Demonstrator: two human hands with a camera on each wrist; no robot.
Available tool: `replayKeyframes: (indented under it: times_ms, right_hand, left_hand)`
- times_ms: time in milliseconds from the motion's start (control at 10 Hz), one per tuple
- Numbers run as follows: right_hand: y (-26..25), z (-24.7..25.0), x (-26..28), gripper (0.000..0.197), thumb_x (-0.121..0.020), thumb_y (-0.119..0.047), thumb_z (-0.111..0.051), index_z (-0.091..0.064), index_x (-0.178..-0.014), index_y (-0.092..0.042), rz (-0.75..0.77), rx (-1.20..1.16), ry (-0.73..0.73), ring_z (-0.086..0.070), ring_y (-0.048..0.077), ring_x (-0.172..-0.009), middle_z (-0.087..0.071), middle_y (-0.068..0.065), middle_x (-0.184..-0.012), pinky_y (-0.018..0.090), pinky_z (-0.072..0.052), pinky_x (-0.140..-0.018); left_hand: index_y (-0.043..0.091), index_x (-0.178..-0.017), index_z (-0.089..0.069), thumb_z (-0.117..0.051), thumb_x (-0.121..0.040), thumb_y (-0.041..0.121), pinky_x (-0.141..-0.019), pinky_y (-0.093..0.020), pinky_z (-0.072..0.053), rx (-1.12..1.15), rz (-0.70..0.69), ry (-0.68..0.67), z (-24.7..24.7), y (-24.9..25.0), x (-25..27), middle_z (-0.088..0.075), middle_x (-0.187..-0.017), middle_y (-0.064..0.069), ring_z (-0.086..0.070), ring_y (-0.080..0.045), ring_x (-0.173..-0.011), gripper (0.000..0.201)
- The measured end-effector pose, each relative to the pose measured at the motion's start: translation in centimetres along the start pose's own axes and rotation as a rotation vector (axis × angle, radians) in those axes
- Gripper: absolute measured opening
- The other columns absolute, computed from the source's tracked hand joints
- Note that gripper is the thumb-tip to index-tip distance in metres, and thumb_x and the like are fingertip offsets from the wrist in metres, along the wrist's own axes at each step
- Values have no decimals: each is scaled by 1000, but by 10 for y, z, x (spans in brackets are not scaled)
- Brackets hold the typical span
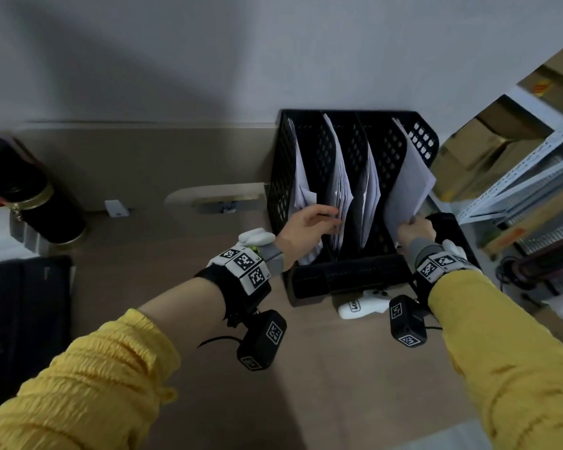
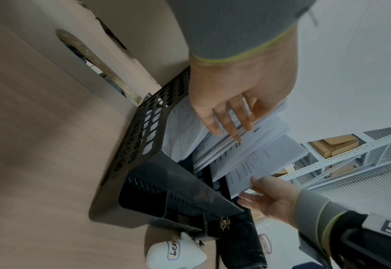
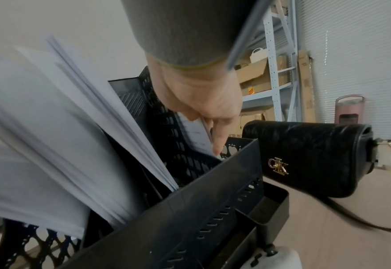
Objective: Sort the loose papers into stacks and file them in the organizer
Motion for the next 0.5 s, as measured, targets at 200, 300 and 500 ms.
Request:
replayKeyframes:
  times_ms: [200, 300, 500]
  right_hand:
    - [10, -5, 13, 30, -90, -12, -49, -58, -118, -8, -11, 123, -138, -57, 35, -92, -58, 14, -96, 39, -50, -81]
    - [12, -8, 21, 26, -88, -10, -51, -59, -112, -5, -7, 146, -177, -58, 36, -93, -59, 16, -95, 36, -45, -75]
    - [15, -10, 20, 21, -85, -10, -51, -61, -101, 0, 25, 138, -186, -54, 31, -80, -57, 17, -89, 35, -40, -70]
  left_hand:
    - [2, -126, -53, -47, -98, 4, -58, -10, -49, -5, 27, 4, 0, -1, 11, -62, -115, -12, -64, -16, -92, 28]
    - [-1, -126, -53, -47, -98, 2, -54, -9, -49, 8, 40, 32, 1, 0, 18, -62, -120, -17, -64, -12, -86, 29]
    - [4, -124, -56, -53, -96, 9, -54, -14, -50, -7, -1, 87, 13, 2, 26, -64, -122, -12, -66, -3, -78, 29]
Point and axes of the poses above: each hand's wrist, its own x-axis away from the middle knuckle, its own z-axis out of the back of the hand, y = z × x, the point moved 2 cm from there along -x, towards the middle knuckle
